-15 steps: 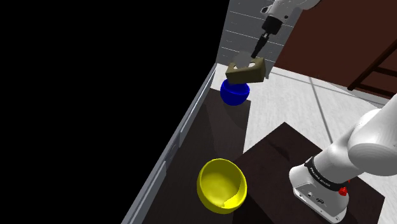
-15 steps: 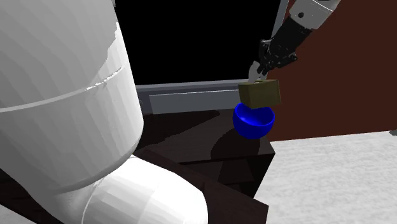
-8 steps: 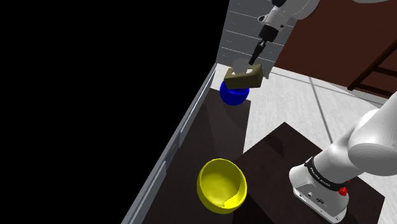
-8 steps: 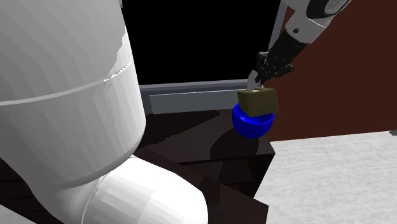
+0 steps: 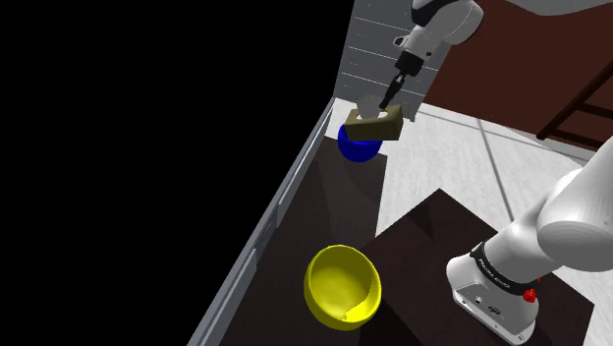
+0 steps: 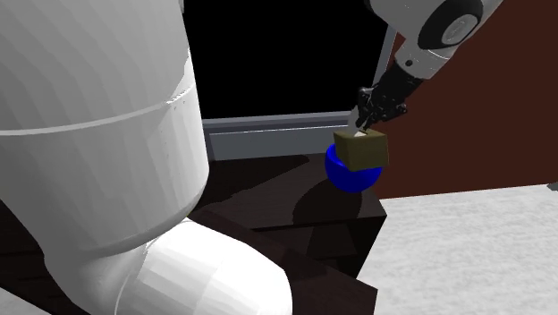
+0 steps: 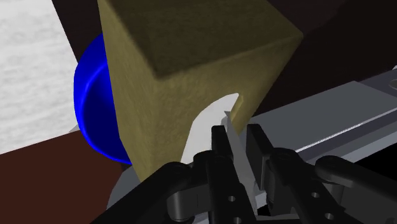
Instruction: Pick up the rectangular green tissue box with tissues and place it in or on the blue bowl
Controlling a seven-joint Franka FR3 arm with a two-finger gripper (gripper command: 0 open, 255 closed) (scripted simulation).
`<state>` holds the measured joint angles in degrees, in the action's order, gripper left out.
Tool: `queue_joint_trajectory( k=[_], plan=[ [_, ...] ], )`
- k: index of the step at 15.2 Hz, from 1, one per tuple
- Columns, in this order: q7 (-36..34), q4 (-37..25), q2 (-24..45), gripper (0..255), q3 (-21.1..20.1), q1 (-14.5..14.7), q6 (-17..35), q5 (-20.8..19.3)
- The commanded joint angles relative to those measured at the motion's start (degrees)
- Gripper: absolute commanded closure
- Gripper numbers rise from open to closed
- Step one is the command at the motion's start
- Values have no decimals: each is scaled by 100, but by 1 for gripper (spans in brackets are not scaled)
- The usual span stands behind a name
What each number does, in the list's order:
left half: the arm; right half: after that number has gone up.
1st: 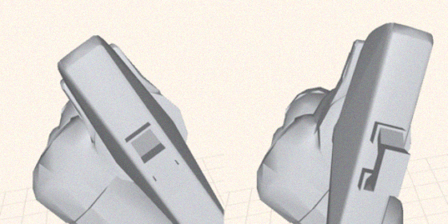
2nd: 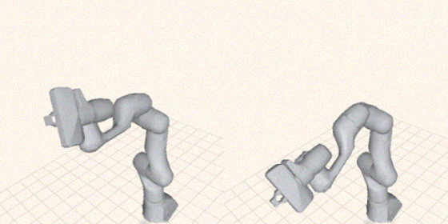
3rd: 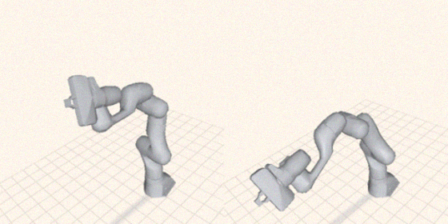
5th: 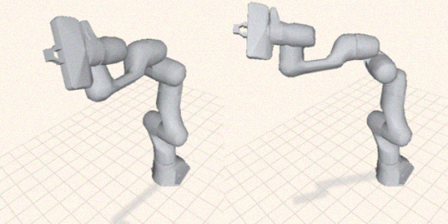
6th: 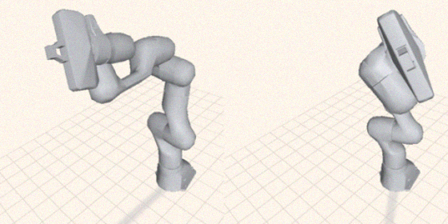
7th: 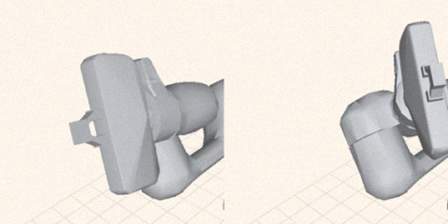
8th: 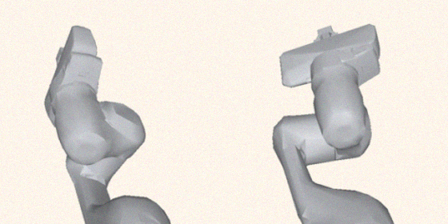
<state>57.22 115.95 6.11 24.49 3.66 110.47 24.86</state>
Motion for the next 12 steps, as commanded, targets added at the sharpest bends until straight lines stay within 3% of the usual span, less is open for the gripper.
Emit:
queue_joint_trajectory(
  k=[1, 10, 11, 12],
  plan=[
    [97, 120, 112, 255, -7, -5, 141, 51],
    [145, 162, 163, 255, -6, -2, 218, 89],
    [150, 151, 173, 0, -5, -5, 215, 93],
    [148, 159, 169, 0, -6, -3, 220, 92]
  ],
)
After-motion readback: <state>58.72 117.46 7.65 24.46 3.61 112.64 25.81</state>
